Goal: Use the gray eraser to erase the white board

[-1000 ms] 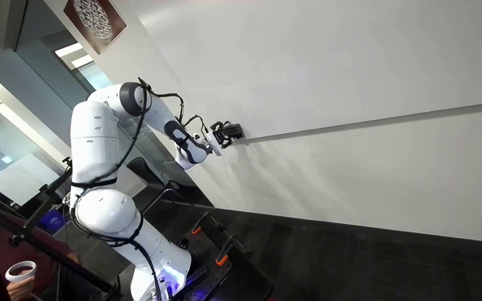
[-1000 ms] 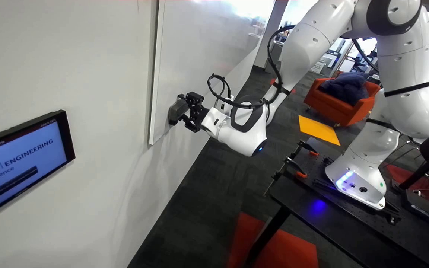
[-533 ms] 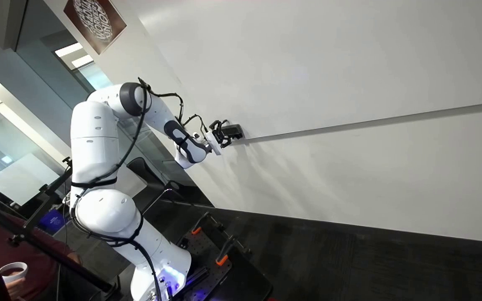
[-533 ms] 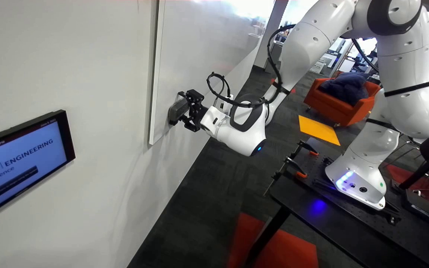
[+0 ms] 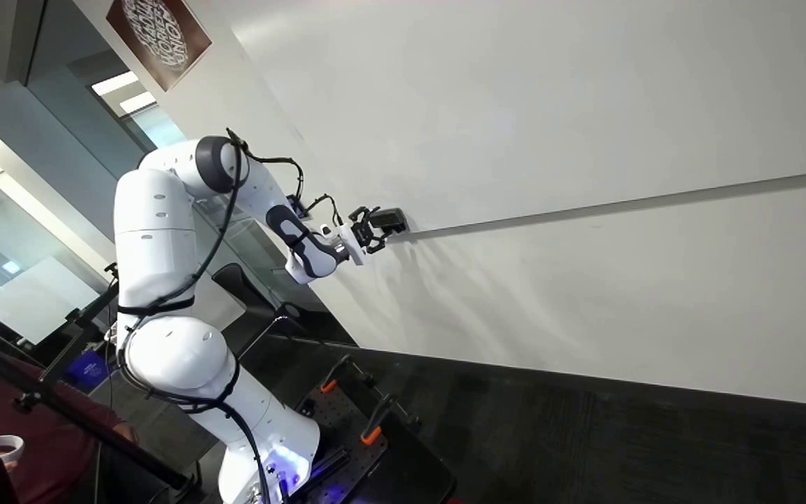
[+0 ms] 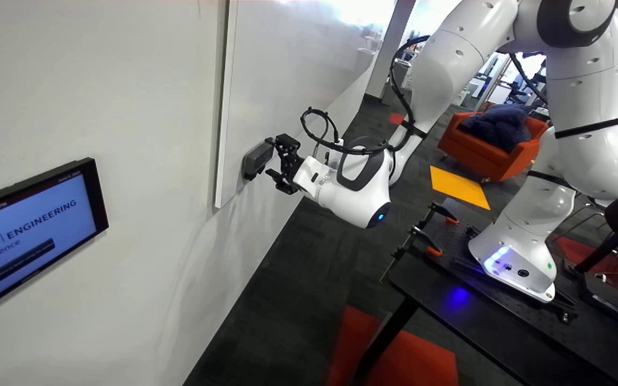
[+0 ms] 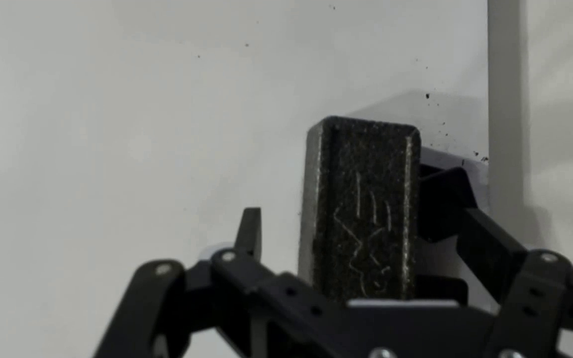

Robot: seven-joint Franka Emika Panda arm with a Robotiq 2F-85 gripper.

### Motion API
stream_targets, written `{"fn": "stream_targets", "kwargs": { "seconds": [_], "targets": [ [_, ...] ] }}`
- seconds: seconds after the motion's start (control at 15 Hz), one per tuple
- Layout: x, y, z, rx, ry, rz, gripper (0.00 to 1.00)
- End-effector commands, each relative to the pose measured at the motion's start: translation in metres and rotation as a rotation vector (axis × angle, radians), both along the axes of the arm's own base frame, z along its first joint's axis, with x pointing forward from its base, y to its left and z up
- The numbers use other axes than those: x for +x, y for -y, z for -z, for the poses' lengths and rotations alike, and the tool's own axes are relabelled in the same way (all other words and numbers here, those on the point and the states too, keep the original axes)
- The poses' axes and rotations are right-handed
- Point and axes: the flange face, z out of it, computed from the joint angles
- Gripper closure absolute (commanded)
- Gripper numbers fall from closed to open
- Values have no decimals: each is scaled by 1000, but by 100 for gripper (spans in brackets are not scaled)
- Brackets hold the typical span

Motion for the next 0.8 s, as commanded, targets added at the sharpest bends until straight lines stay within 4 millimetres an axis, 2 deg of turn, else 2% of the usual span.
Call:
{"fn": "stream_targets", "kwargs": {
  "seconds": [0.0,0.2,0.33,0.73],
  "targets": [
    [-18,10,-20,-45,4,27,0],
    [-40,15,-34,-53,-10,5,0],
    [-65,24,-50,-63,-26,-41,0],
    [-124,46,-106,-49,-58,-132,0]
  ]
}}
